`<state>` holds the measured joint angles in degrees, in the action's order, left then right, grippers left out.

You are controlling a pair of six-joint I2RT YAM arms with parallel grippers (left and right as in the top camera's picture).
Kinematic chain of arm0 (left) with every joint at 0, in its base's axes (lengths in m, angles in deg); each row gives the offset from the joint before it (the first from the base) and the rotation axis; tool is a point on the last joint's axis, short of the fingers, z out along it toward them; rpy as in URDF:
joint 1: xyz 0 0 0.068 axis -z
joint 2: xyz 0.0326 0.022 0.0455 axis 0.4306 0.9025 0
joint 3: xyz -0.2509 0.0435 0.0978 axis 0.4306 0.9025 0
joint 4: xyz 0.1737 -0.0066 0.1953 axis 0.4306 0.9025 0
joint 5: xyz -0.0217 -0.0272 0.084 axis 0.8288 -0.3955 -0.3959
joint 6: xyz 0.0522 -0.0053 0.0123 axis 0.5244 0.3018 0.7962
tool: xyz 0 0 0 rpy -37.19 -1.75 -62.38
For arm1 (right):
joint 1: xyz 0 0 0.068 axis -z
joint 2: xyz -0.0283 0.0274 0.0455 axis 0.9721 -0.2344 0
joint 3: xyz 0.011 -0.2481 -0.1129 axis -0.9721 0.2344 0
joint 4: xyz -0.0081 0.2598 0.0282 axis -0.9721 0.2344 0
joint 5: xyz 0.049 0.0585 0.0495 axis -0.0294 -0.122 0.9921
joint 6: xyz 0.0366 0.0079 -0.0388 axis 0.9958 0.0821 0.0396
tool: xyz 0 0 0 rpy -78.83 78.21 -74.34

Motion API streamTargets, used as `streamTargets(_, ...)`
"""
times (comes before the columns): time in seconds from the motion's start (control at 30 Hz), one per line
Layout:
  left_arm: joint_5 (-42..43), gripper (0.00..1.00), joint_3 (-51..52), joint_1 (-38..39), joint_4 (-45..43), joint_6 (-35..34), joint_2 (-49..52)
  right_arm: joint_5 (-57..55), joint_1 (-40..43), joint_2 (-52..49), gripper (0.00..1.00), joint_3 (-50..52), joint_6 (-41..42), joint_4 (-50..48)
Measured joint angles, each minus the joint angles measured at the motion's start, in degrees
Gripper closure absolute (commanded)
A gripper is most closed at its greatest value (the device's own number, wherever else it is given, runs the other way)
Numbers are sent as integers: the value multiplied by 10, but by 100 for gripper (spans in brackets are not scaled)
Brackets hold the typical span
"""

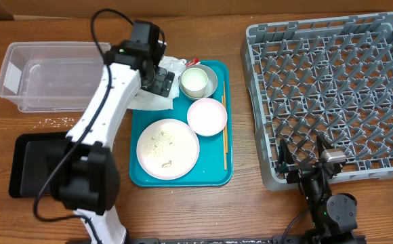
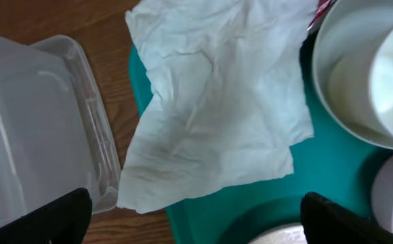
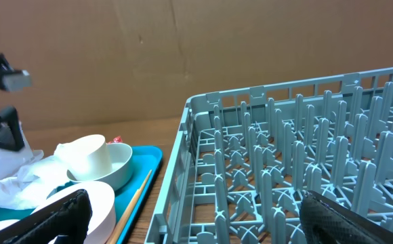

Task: Sort waste into correct bins and load items into the dishwasher
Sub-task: 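Reach the left gripper to the white tissue on the teal tray and grasp it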

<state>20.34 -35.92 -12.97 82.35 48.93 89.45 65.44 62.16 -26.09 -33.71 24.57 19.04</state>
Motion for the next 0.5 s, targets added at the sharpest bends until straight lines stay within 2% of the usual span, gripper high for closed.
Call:
streamTargets(0.27, -19, 0, 0, -2, -15, 63, 61, 0, 0, 0, 0, 0, 0, 0)
streamTargets(0.5, -5, 0, 0, -2, -69, 113, 103, 0, 0, 0, 0, 0, 0, 0)
